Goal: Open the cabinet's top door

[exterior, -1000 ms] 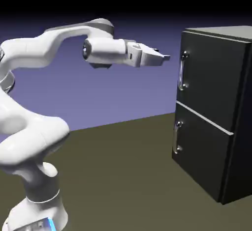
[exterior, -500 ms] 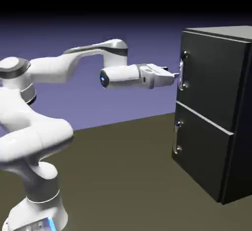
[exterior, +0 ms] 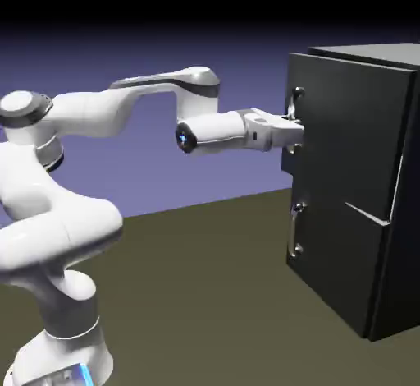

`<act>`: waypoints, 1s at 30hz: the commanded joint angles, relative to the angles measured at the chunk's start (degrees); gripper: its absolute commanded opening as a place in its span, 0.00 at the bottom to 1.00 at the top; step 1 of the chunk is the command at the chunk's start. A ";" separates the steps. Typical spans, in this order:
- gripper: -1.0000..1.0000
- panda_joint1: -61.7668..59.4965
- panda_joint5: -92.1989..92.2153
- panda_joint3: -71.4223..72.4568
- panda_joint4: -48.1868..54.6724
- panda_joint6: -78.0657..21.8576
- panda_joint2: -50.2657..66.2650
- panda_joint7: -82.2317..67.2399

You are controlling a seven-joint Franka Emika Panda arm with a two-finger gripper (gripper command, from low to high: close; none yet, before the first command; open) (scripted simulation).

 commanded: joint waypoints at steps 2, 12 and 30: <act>0.00 1.91 -1.68 -2.47 -3.59 -4.93 0.39 -0.90; 0.00 4.83 -14.08 -15.98 -16.25 -29.85 2.93 -5.19; 0.00 -13.81 -51.67 -34.68 -12.33 -72.32 25.43 -22.44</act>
